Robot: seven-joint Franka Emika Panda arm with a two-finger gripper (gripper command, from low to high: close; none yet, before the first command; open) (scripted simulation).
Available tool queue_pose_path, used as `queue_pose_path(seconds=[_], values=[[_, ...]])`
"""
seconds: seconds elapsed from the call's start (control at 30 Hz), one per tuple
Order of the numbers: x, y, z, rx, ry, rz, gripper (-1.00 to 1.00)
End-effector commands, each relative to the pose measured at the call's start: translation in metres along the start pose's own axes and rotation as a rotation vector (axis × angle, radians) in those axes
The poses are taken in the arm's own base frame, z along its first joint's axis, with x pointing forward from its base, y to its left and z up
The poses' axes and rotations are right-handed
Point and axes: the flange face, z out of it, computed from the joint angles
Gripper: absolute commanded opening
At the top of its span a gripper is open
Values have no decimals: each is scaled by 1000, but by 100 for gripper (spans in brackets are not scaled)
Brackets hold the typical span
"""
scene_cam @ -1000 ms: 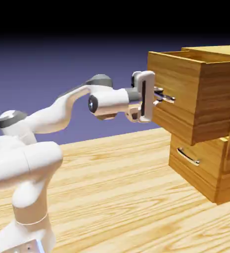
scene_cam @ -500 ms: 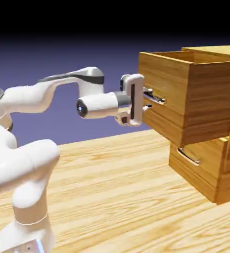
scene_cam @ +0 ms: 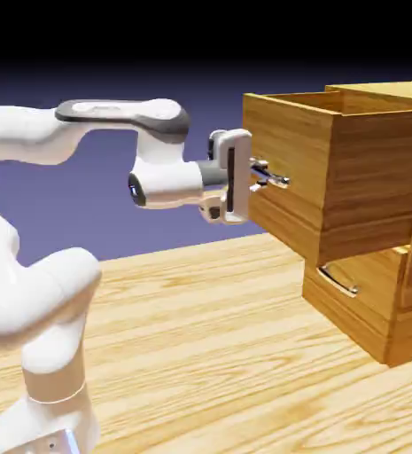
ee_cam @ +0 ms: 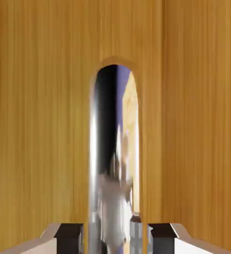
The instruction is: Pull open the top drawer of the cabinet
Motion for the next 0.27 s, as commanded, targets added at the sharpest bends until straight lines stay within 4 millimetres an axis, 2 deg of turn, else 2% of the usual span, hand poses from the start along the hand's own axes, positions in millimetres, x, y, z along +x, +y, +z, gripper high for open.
queue_pose_path(seconds=[0.0, 0.03, 0.07, 0.23], values=[[0, 0, -6, 0, 0, -1, -100], [0, 0, -6, 0, 0, -1, 100], [0, 0, -6, 0, 0, -1, 100], [0, 0, -56, 0, 0, -1, 100]])
